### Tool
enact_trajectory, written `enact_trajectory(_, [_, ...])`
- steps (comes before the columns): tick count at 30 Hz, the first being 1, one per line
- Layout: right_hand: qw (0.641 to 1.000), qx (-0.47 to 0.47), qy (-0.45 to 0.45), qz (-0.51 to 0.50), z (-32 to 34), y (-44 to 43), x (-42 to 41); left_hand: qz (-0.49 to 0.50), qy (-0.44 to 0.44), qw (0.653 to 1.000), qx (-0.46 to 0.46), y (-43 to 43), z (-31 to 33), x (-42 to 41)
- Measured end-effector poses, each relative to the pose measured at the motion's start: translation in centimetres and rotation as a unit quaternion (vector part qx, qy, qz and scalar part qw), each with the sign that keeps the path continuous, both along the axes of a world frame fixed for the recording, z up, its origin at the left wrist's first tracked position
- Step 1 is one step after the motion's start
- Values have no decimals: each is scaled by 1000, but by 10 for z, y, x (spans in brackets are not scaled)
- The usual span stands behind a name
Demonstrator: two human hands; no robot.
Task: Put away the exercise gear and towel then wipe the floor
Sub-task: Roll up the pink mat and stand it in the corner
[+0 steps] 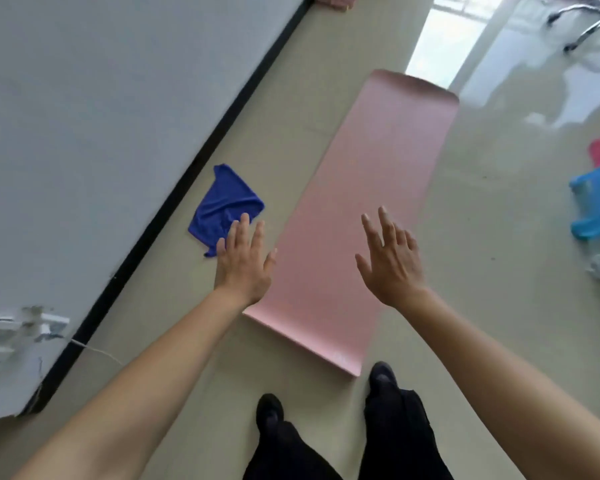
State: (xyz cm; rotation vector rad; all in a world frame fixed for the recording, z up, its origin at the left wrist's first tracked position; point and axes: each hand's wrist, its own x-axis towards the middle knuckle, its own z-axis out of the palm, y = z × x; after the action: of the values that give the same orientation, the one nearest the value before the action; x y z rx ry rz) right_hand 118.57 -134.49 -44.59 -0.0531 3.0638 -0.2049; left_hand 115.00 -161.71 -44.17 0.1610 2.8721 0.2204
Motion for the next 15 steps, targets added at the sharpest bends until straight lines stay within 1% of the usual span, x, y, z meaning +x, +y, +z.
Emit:
enact_trajectory(2, [999, 5, -40, -4, -42, -9, 25, -32, -27, 999, -2, -3, -45, 6])
enact_trajectory(5, [995, 0, -103, -3, -123, -22, 57, -58, -75, 995, -17, -7, -132, 21])
enact_trajectory(9, [986, -21, -163, -10, -258, -38, 88, -106, -129, 984, -64, -5, -271, 51])
enact_trajectory(15, [974, -42, -224, -9, -459, -56, 130, -199, -195, 949, -149, 11, -473, 90])
